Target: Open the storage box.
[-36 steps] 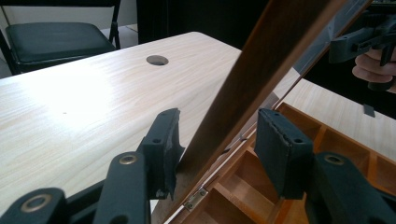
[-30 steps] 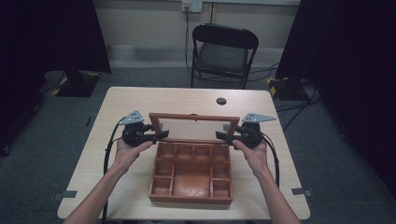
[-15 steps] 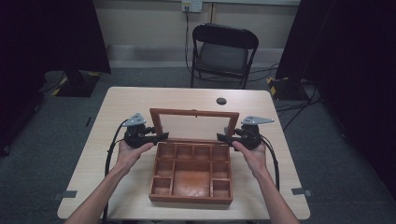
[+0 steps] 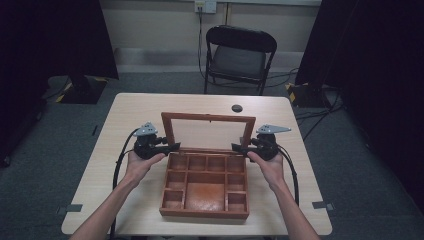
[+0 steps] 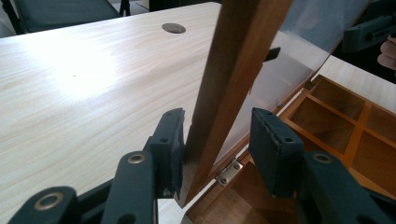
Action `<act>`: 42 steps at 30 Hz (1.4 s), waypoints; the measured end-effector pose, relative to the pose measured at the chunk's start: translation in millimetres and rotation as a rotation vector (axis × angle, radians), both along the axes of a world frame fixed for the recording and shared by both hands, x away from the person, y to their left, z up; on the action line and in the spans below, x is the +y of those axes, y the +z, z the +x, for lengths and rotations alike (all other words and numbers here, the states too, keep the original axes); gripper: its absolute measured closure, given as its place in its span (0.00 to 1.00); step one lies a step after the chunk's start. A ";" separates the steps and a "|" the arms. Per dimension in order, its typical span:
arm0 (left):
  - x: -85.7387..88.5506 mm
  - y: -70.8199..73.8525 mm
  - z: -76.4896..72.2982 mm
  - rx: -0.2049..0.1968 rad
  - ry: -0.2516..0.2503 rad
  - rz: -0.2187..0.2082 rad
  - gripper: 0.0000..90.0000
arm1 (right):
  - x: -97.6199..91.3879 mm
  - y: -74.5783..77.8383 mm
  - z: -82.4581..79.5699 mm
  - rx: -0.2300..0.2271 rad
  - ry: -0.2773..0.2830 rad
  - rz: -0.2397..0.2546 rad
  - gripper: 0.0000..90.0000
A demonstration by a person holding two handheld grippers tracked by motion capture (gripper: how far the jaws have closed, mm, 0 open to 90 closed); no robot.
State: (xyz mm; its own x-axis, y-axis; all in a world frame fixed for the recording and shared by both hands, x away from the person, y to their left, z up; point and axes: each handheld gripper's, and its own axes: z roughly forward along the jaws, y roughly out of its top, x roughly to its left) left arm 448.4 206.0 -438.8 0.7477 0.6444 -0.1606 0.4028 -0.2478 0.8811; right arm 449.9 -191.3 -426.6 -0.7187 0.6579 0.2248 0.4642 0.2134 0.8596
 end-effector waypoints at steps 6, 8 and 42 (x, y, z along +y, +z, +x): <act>-0.3 -0.8 1.2 -0.002 0.014 0.006 0.63 | 0.2 -3.5 2.3 0.005 -0.007 -0.011 0.52; 0.1 -1.0 1.8 -0.004 0.009 0.004 0.64 | 0.4 -3.9 2.9 0.006 -0.010 -0.014 0.52; 2.1 -14.4 26.3 0.078 0.029 -0.052 0.64 | -1.9 -23.2 28.2 0.022 -0.076 0.005 0.55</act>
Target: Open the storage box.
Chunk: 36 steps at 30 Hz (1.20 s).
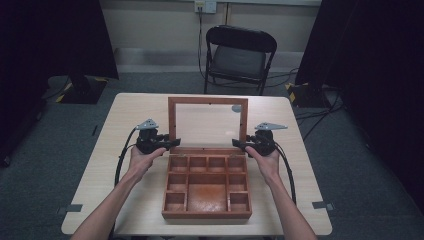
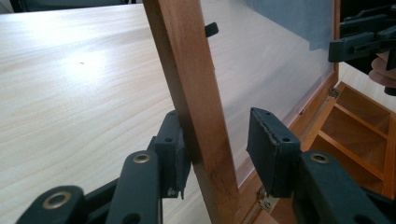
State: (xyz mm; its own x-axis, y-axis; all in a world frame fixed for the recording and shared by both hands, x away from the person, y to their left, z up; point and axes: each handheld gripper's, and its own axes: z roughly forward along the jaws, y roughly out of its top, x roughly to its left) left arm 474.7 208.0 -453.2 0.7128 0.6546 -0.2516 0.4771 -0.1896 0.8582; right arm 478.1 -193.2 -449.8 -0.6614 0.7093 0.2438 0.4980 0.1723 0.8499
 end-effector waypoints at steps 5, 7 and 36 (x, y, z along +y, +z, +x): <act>0.7 -1.1 0.3 0.007 -0.002 0.005 0.63 | -0.4 -1.0 0.8 -0.002 -0.005 0.008 0.55; 0.5 -2.0 -0.2 0.007 0.001 -0.003 0.63 | -0.2 -1.3 1.1 -0.003 -0.005 0.012 0.55; 5.0 -17.9 3.4 0.067 0.025 -0.004 0.48 | 1.2 -16.9 5.6 0.065 -0.017 0.012 0.45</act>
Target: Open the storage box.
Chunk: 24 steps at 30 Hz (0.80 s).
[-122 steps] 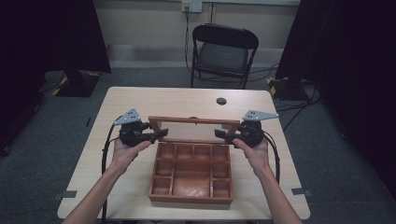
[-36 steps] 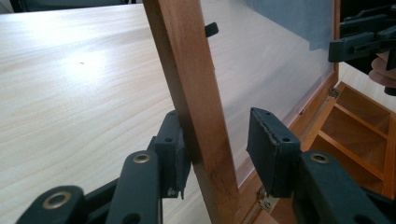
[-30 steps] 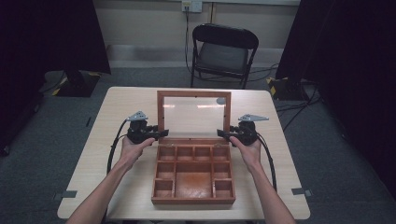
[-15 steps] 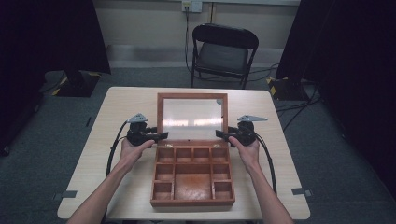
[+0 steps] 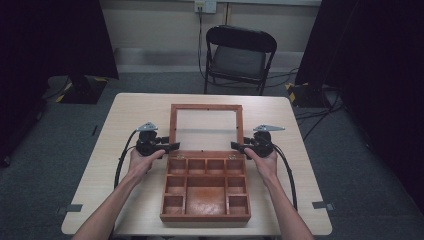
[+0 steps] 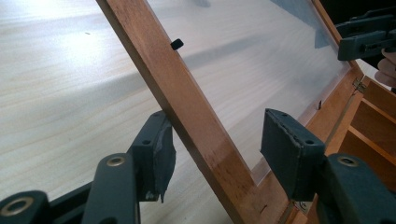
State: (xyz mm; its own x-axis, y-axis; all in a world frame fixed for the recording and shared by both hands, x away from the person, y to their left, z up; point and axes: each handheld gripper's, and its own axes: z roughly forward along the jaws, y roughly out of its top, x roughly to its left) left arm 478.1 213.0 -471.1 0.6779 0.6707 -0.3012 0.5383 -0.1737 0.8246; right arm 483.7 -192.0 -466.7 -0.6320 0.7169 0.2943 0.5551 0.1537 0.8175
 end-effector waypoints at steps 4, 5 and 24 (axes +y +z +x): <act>-0.7 -1.0 0.4 0.005 -0.003 0.006 0.47 | 0.3 -1.2 0.4 0.004 0.000 0.001 0.44; -1.5 -1.5 0.5 0.008 -0.001 0.004 0.45 | 0.4 -1.4 0.2 0.008 -0.001 0.001 0.44; -1.6 -7.1 3.9 0.049 -0.015 0.012 0.39 | 2.3 -6.9 0.3 0.027 -0.006 -0.017 0.37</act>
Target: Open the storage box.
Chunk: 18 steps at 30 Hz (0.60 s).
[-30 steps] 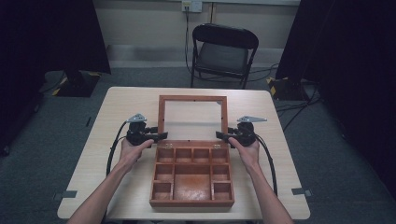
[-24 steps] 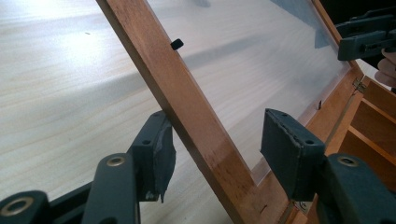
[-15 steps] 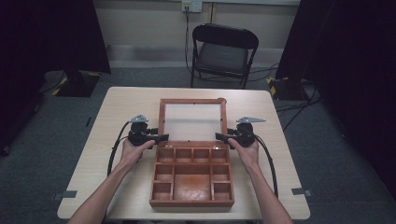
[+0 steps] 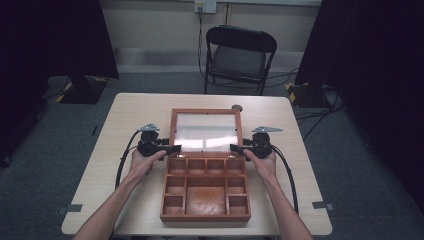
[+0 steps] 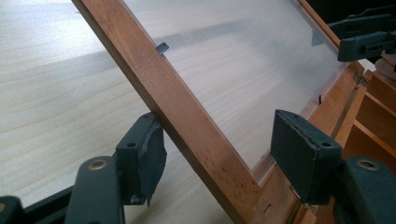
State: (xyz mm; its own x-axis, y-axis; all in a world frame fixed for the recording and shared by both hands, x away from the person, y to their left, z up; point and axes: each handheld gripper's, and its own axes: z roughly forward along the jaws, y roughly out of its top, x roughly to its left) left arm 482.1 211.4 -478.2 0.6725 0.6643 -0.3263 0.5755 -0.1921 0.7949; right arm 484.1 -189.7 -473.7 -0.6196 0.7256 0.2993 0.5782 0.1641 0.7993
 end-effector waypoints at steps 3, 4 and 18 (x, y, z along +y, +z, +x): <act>-1.3 -0.6 -0.1 0.004 0.007 -0.011 0.38 | 0.5 -0.4 0.0 0.001 0.002 -0.003 0.36; -1.5 -0.8 -0.1 0.006 0.008 -0.011 0.38 | 0.4 -0.5 0.0 0.002 0.001 -0.002 0.36; -4.7 -4.6 1.7 0.051 0.023 -0.015 0.31 | 1.7 -3.3 1.5 0.022 -0.007 -0.014 0.30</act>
